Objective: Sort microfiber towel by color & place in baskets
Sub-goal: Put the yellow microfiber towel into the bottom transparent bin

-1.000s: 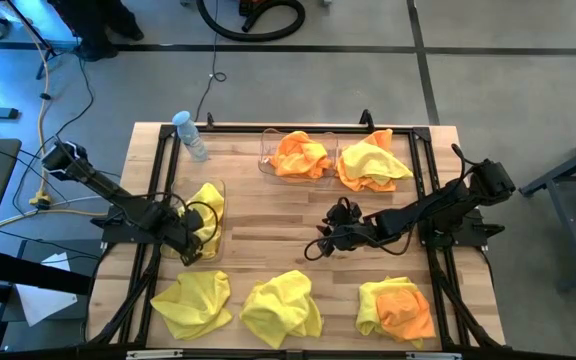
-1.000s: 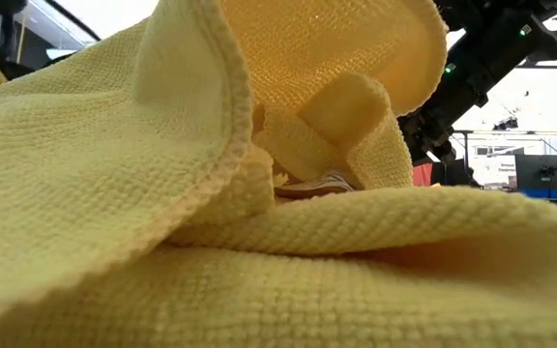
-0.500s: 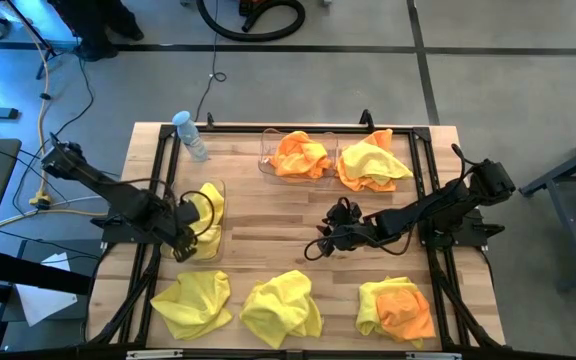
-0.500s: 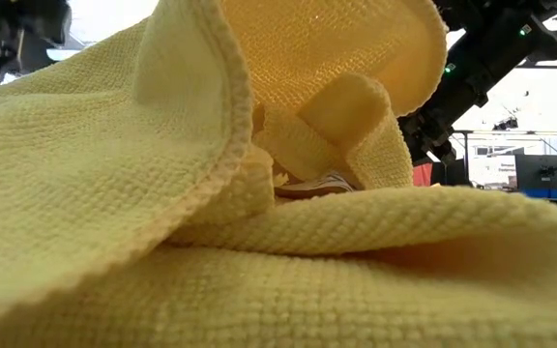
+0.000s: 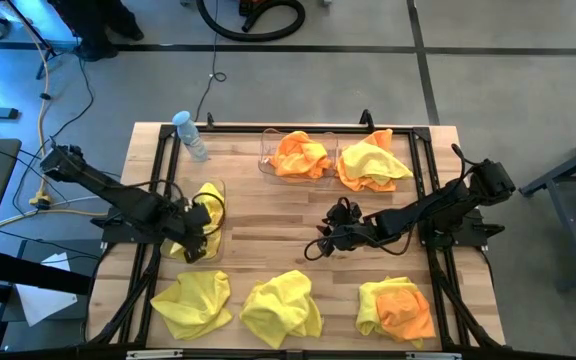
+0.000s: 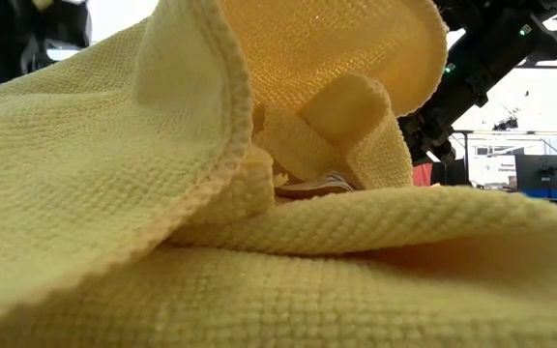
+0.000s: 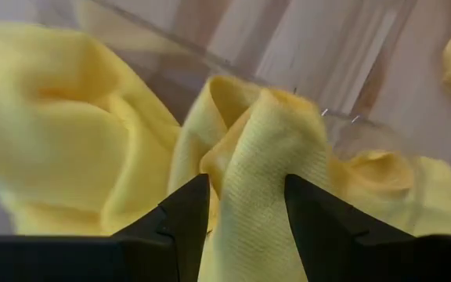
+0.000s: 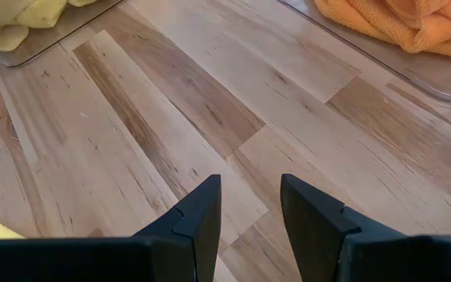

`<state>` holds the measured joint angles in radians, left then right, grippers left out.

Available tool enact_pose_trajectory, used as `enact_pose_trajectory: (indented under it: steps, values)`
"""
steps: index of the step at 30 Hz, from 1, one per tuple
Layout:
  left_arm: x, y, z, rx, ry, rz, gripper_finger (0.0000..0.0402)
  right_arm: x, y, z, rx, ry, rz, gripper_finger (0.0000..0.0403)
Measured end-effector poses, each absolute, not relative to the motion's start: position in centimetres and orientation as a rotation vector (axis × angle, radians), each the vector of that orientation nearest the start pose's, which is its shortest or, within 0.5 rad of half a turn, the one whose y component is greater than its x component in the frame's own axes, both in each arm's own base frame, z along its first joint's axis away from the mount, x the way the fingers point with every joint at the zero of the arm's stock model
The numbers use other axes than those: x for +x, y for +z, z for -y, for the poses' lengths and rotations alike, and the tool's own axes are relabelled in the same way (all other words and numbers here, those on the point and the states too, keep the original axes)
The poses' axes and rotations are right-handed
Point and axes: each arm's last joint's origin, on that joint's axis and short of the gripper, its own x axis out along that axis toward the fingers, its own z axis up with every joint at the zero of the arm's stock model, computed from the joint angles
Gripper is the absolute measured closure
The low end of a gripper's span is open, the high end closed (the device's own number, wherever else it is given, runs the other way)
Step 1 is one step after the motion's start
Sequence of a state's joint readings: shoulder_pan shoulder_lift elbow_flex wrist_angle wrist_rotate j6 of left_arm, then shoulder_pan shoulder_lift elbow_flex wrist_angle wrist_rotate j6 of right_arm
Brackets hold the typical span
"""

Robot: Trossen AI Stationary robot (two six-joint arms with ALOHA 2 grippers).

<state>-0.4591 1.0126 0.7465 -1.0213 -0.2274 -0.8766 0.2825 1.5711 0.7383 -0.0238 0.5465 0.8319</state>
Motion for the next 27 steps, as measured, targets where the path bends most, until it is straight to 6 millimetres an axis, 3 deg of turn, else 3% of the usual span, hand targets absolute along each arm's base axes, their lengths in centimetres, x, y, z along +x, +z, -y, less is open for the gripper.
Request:
enact_pose_trajectory:
  steps: [8, 15, 20, 27]
  values:
    - [14.7, 18.4, 4.8, -0.387, 0.300, -1.229, 0.0245, 28.3, 15.7, -6.6, 0.440, -0.546, -0.620, 0.0274]
    - [14.2, 16.4, 3.6, -0.435, 0.352, -1.263, 0.0245, 28.3, 15.7, -6.6, 0.440, -0.546, -0.620, 0.0274]
    - [14.5, 17.0, 3.6, -0.435, 0.343, -1.249, 0.0245, 28.3, 15.7, -6.6, 0.440, -0.546, -0.620, 0.0274]
    - [14.6, 20.1, 3.7, -0.417, 0.339, -1.257, 0.0245, 28.3, 15.7, -6.6, 0.437, -0.546, -0.621, 0.0274]
